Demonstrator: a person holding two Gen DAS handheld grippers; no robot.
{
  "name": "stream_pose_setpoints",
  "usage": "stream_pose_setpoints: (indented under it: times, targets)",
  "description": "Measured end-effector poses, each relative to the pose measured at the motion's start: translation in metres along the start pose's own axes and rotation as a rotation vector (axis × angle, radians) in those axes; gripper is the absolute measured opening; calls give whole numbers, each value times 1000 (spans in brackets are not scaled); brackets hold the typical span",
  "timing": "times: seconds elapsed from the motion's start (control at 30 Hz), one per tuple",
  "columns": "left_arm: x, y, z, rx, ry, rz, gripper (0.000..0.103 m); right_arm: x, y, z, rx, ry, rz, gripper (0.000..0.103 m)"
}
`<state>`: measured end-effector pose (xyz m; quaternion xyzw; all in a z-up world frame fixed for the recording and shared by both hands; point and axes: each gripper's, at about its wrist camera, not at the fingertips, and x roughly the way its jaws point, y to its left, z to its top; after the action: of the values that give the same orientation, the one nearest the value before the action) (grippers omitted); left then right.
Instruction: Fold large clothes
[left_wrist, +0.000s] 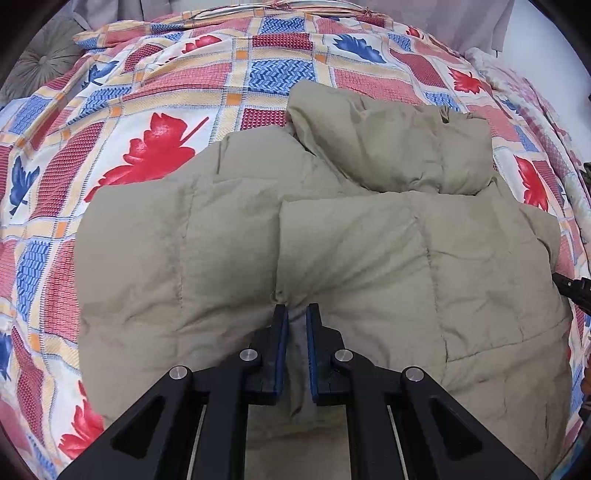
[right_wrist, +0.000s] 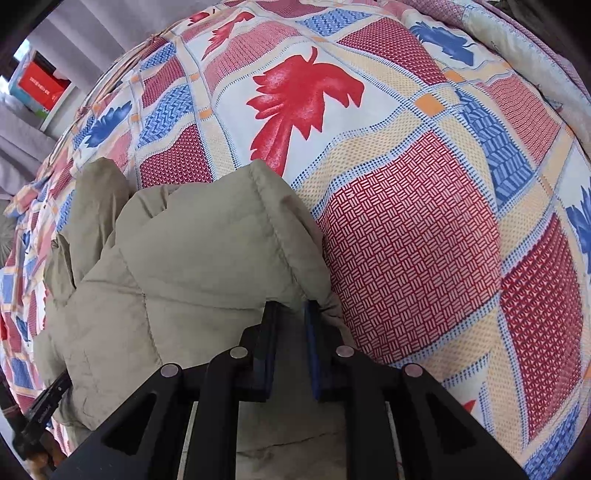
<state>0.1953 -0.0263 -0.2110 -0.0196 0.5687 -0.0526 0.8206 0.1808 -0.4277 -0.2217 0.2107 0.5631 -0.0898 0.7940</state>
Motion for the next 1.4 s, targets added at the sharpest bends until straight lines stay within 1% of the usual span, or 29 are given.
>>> stream_pose_setpoints:
  times: [0.2, 0.37, 0.57, 0.73, 0.9, 0.93, 0.97, 1.0, 1.03, 1.07, 1.13, 1.23, 1.3, 1.37, 1.4]
  targets:
    - [-23, 12, -28, -15, 21, 19, 11, -31, 3, -28, -44, -20, -7, 17]
    - [-40, 16, -56, -15, 45, 23, 11, -52, 6, -55, -39, -11, 18, 17]
    - [-59, 20, -83, -30, 67, 16, 11, -63, 8, -92, -21, 55, 33, 18]
    - [-73, 22, -102, -15, 85, 11, 12, -70, 10, -121, 3, 114, 46, 18]
    - [-87, 27, -121, -27, 116, 4, 12, -78, 14, -150, 20, 166, 68, 18]
    - [-89, 27, -125, -29, 122, 4, 15, -80, 15, -156, 21, 175, 71, 18]
    - [-93, 27, -130, -34, 129, 9, 57, -82, 17, -159, 22, 183, 74, 18]
    - [-97, 27, -133, -42, 129, 24, 103, -85, 18, -164, 24, 192, 79, 18]
    - [-105, 27, -136, -52, 97, 46, 101, -87, 20, -169, 25, 198, 83, 18]
    - [-112, 26, -139, -39, 80, 44, 102, -90, 21, -174, 26, 206, 87, 18]
    - [-118, 24, -144, -21, 101, 32, 102, -94, 24, -183, 27, 222, 94, 19]
    - [-122, 24, -150, -28, 132, 25, 102, -100, 27, -194, 34, 245, 104, 20]
    - [-126, 24, -155, -24, 148, 34, 102, -103, 30, -202, 39, 262, 106, 22]
    - [-130, 24, -159, -14, 161, 46, 102, -108, 32, -207, 44, 273, 110, 26]
    - [-132, 24, -160, -7, 164, 55, 102, -110, 34, -209, 44, 278, 111, 33]
